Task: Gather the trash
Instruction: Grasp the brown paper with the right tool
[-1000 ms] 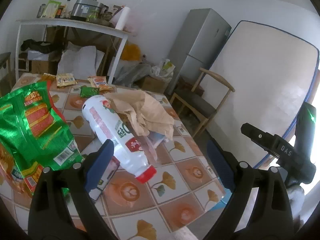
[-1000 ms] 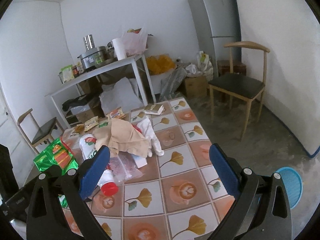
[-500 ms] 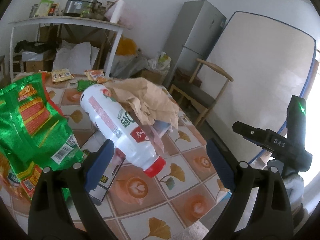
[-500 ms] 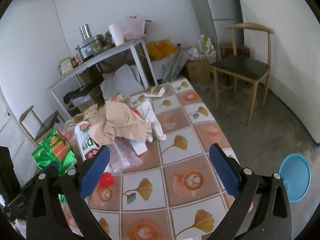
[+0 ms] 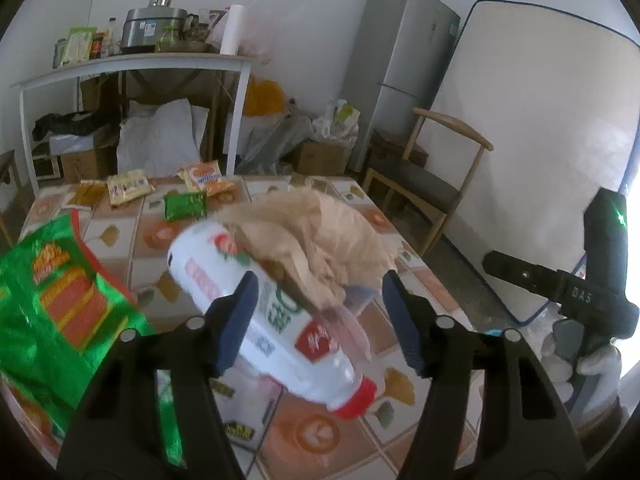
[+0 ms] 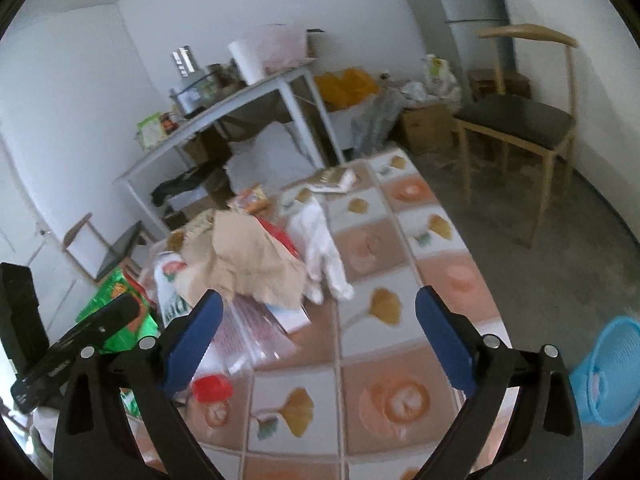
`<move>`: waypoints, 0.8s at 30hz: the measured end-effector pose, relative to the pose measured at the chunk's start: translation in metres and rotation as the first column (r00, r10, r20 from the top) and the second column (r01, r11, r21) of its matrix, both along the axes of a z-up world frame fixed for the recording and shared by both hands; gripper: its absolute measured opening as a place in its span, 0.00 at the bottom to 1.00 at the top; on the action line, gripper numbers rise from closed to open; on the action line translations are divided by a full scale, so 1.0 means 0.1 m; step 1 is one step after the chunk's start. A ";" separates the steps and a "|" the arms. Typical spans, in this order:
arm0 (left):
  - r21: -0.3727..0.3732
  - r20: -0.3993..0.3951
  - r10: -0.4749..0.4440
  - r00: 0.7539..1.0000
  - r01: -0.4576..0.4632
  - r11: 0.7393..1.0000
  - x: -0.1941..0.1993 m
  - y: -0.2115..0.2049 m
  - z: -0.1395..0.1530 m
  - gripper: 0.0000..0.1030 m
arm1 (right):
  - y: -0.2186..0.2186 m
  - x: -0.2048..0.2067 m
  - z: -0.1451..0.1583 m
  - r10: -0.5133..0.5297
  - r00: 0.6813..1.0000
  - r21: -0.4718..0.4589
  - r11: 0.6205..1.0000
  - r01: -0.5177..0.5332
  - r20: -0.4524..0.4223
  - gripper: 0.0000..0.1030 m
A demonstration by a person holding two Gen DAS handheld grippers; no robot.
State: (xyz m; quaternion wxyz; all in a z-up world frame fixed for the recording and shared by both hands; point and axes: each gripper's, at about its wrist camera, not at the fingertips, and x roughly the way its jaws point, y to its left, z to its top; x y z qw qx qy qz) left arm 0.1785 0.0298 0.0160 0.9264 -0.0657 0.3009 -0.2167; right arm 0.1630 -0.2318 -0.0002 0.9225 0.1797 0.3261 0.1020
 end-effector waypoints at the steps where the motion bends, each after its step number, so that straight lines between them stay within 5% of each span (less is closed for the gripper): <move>1: -0.008 -0.002 -0.001 1.000 0.001 1.000 0.02 0.01 0.02 0.54 | 0.05 0.11 0.02 0.040 0.999 -0.006 0.999 -0.040 0.006 0.90; 13: -0.010 -0.053 0.010 0.999 -0.011 1.000 0.05 0.08 -0.03 0.46 | 0.89 1.25 0.00 0.329 0.942 -0.158 0.929 -0.335 -0.067 0.71; 19: -0.003 -0.060 0.010 0.998 -0.010 1.000 0.05 0.11 -0.05 0.45 | 0.98 1.37 -0.10 0.358 0.925 -0.160 0.913 -0.376 -0.130 0.40; 24: -0.009 -0.061 0.010 0.998 -0.011 1.000 0.05 0.14 -0.07 0.45 | 0.96 1.28 -0.03 0.366 0.925 -0.148 0.914 -0.378 -0.100 0.16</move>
